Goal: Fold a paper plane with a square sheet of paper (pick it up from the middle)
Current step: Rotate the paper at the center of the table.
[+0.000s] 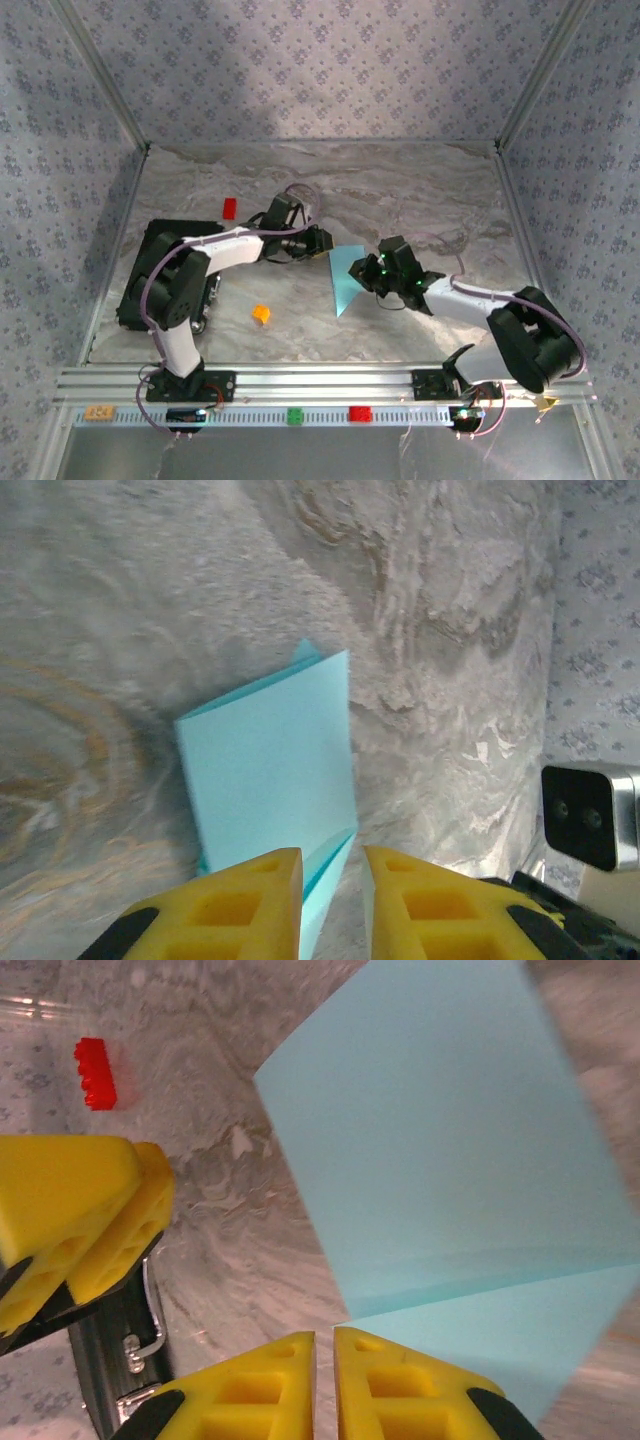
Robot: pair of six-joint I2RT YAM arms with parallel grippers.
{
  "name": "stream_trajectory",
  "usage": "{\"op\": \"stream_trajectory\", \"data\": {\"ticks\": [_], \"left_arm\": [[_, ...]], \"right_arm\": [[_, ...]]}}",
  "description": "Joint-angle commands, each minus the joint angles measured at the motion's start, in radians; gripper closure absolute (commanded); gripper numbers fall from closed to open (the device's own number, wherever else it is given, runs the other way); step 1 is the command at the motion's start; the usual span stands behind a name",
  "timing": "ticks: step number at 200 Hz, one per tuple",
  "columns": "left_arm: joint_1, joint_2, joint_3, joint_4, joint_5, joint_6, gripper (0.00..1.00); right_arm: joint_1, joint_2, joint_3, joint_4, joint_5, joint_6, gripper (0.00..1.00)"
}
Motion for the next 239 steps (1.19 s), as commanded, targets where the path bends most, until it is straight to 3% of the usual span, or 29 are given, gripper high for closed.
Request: {"op": "stream_trajectory", "data": {"ticks": [1,45,152,190,239], "left_arm": [[-0.012,0.059,0.049,-0.015,0.066,0.022,0.78],[-0.029,0.141,0.108,-0.053,0.095,0.021,0.81],[-0.033,0.238,0.08,-0.085,0.086,0.066,0.85],[-0.033,0.239,0.048,-0.078,0.134,0.108,0.88],[-0.033,0.234,0.031,-0.065,0.193,0.136,0.89]], "right_arm": [[-0.037,-0.03,-0.007,-0.143,-0.01,-0.099,0.87],[-0.078,-0.05,-0.054,-0.097,-0.055,-0.119,0.84],[-0.151,-0.069,-0.051,-0.187,-0.088,-0.173,0.74],[-0.167,-0.066,-0.054,-0.184,-0.12,-0.177,0.64],[-0.181,-0.047,-0.046,-0.174,-0.142,-0.196,0.63]]}}
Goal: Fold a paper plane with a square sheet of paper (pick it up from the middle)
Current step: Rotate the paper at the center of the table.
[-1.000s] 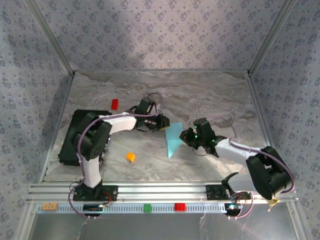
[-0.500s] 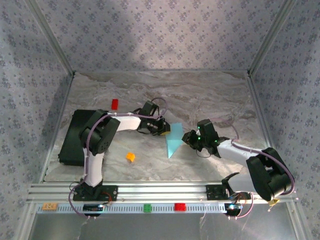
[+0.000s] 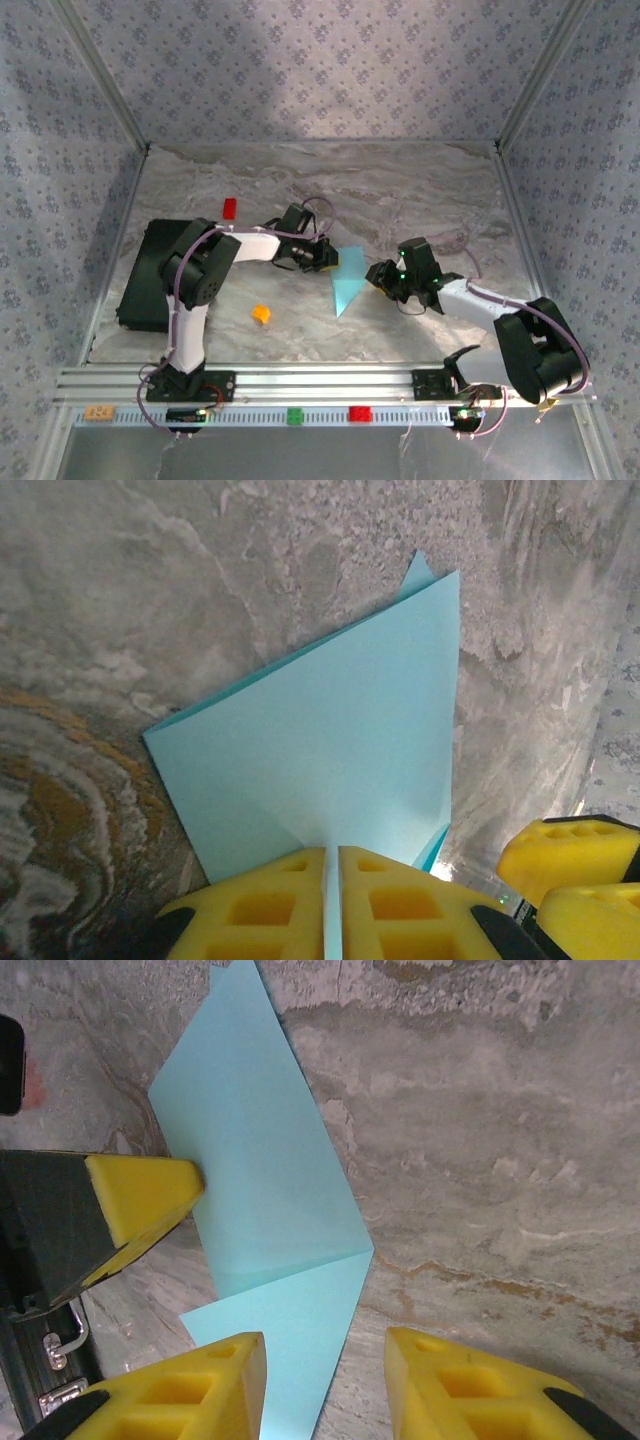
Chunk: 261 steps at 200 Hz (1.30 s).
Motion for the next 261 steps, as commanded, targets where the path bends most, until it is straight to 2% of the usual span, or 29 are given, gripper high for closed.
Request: {"op": "stream_trajectory", "data": {"ticks": [1,37,76,157,197,261], "left_arm": [[-0.016,0.019,-0.03,-0.055,0.069,0.036,0.89],[-0.015,0.012,-0.025,-0.061,0.067,0.044,0.89],[-0.016,0.0,-0.021,-0.071,0.052,0.046,0.89],[-0.015,-0.008,-0.019,-0.067,0.027,0.035,0.89],[-0.014,-0.012,-0.018,-0.065,0.016,0.032,0.9],[-0.008,-0.018,-0.012,-0.081,0.026,0.045,0.9]], "right_arm": [[-0.015,0.007,0.006,-0.023,-0.023,-0.034,0.63],[-0.043,0.06,0.07,-0.064,-0.044,-0.11,0.64],[-0.051,0.184,0.168,-0.084,-0.097,-0.203,0.64],[-0.036,0.336,0.281,-0.17,-0.076,-0.27,0.64],[-0.005,0.336,0.268,-0.18,-0.073,-0.26,0.66],[0.019,0.24,0.203,-0.141,-0.107,-0.19,0.68]]}}
